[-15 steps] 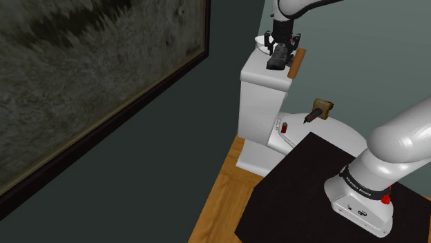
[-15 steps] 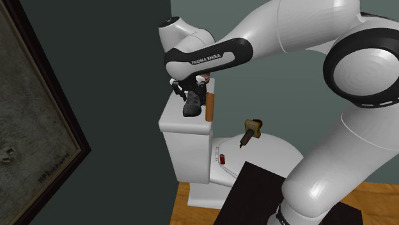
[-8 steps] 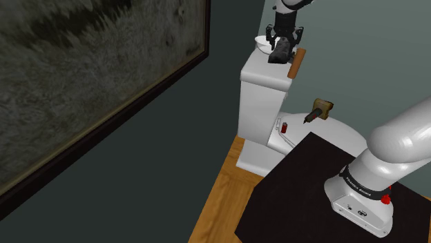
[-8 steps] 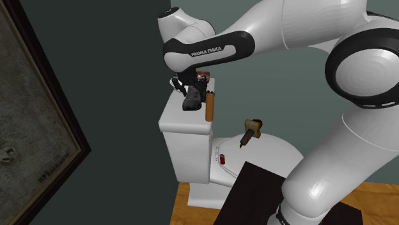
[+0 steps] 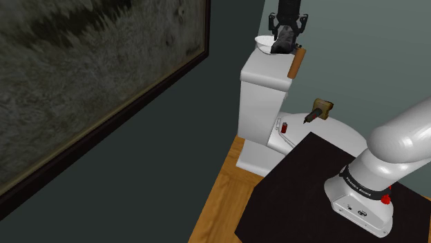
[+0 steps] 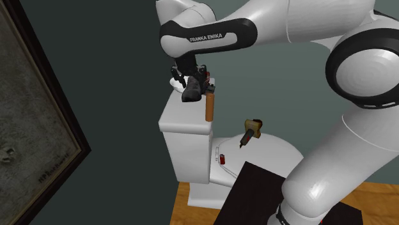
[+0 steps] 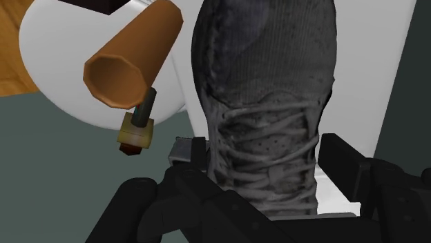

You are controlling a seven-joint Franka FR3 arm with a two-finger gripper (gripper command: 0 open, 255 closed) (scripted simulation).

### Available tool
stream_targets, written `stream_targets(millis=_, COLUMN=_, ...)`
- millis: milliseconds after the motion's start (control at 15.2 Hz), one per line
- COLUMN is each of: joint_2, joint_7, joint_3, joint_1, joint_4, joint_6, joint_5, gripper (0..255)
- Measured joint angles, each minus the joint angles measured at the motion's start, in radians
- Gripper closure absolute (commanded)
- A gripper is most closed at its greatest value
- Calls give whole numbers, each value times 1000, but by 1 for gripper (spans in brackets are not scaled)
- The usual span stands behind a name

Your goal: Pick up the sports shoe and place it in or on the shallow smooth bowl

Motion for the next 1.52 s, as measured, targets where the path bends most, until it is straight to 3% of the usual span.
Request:
stream_targets(millis=858, joint_2=45, joint_7=-46, joint_3=5, joint_1=-2, joint_4=210, joint_6=-161, joint_5=-7, gripper=255)
stream_targets(millis=1188, joint_2=209, joint_7=-86, joint_3=-9, joint_1=-19, joint_4=409, joint_6=-190, joint_5=-51, gripper=255)
stream_targets(millis=1518, joint_2=430, joint_7=-148, joint_3=-29, joint_1=-20, joint_4=702, joint_6=-253, joint_5=-104, gripper=255)
